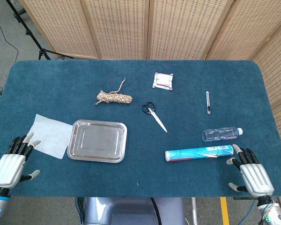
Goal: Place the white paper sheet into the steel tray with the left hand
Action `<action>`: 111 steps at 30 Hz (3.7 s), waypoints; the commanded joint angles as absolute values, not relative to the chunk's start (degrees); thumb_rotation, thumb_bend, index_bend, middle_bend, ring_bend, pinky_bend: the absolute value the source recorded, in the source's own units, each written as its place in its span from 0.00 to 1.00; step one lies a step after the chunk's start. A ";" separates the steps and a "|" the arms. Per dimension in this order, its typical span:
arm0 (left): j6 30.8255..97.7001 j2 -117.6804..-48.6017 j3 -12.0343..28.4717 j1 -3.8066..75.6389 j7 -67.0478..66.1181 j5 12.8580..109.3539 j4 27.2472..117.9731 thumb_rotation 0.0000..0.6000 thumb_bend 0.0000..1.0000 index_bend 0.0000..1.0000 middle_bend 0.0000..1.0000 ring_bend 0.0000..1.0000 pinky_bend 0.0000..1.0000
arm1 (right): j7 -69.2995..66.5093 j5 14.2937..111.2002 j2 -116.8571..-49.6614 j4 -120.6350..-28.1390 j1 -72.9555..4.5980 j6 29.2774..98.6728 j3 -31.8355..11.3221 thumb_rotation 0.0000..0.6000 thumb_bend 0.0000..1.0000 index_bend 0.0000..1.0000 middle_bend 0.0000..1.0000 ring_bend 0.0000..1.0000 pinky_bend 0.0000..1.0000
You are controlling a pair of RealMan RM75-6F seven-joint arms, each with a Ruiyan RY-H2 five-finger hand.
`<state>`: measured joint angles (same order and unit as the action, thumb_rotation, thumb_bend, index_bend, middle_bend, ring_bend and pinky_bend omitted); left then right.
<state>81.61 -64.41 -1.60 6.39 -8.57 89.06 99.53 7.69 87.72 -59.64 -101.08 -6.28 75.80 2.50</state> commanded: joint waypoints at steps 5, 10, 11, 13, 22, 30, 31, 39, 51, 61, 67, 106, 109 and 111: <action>81.27 -64.34 -1.75 6.40 -8.50 88.92 99.61 1.00 0.00 0.18 0.00 0.00 0.00 | 7.52 87.92 -59.53 -101.16 -6.25 75.83 2.61 1.00 0.00 0.33 0.01 0.00 0.00; 80.54 -64.36 -1.73 6.72 -8.02 88.68 99.38 1.00 0.00 0.18 0.00 0.00 0.00 | 7.77 87.62 -59.72 -101.12 -6.39 75.55 2.50 1.00 0.00 0.33 0.01 0.00 0.00; 80.32 -64.36 -1.72 6.82 -7.89 88.57 99.32 1.00 0.00 0.18 0.00 0.00 0.00 | 7.88 87.47 -59.78 -101.07 -6.42 75.45 2.47 1.00 0.00 0.33 0.01 0.00 0.00; 79.57 -64.31 -1.74 7.07 -7.51 88.16 99.23 1.00 0.00 0.18 0.00 0.00 0.00 | 8.16 86.99 -59.92 -100.95 -6.53 75.04 2.41 1.00 0.00 0.33 0.01 0.00 0.00; 77.83 -63.12 -2.22 7.58 -7.25 87.58 100.40 1.00 0.00 0.18 0.00 0.00 0.00 | 8.05 86.59 -59.78 -101.01 -6.53 75.09 2.23 1.00 0.00 0.33 0.01 0.00 0.00; 73.37 -60.79 -1.33 9.91 -6.02 84.82 99.93 1.00 0.01 0.18 0.00 0.00 0.00 | 7.80 86.44 -59.48 -101.09 -6.35 75.52 2.10 1.00 0.00 0.33 0.01 0.00 0.00; 72.21 -60.26 -1.34 10.44 -5.89 84.39 99.93 1.00 0.01 0.18 0.00 0.00 0.00 | 7.78 86.55 -59.45 -101.15 -6.29 75.72 2.08 1.00 0.00 0.33 0.01 0.00 0.00; 66.86 -57.94 -0.32 13.49 -8.93 80.39 98.64 1.00 0.15 0.18 0.00 0.00 0.00 | 8.10 86.87 -59.42 -101.39 -6.13 76.02 2.21 1.00 0.00 0.33 0.01 0.00 0.00; 63.27 -60.36 1.12 15.57 -13.08 73.91 94.30 1.00 0.31 0.18 0.00 0.00 0.00 | 7.32 86.99 -58.95 -101.48 -5.91 76.61 2.06 1.00 0.00 0.33 0.01 0.00 0.00; 59.91 -63.37 1.37 16.62 -13.49 69.32 87.86 1.00 0.42 0.21 0.00 0.00 0.00 | 7.37 87.03 -59.05 -101.42 -5.90 76.65 2.01 1.00 0.00 0.33 0.01 0.00 0.00; 58.26 -64.51 1.36 17.06 -12.56 67.97 85.57 1.00 0.43 0.25 0.00 0.00 0.00 | 7.45 87.13 -59.11 -101.43 -5.85 76.75 2.02 1.00 0.00 0.33 0.01 0.00 0.00; 54.77 -71.57 1.70 19.11 -8.17 67.40 73.60 1.00 0.58 0.33 0.00 0.00 0.00 | 6.52 87.17 -59.04 -101.14 -5.74 77.10 1.73 1.00 0.00 0.33 0.01 0.00 0.00; 54.54 -71.73 1.58 19.21 -7.47 67.94 73.52 1.00 0.62 0.30 0.00 0.00 0.00 | 6.51 87.28 -59.04 -101.16 -5.73 77.19 1.73 1.00 0.00 0.33 0.01 0.00 0.00; 54.49 -72.00 1.60 19.25 -6.97 68.18 73.34 1.00 0.62 0.27 0.00 0.00 0.00 | 6.41 87.27 -59.02 -101.15 -5.67 77.34 1.69 1.00 0.00 0.33 0.01 0.00 0.00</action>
<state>54.52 -71.89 1.60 19.22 -7.13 68.09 73.42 6.42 87.27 -59.03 -101.15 -5.67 77.34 1.69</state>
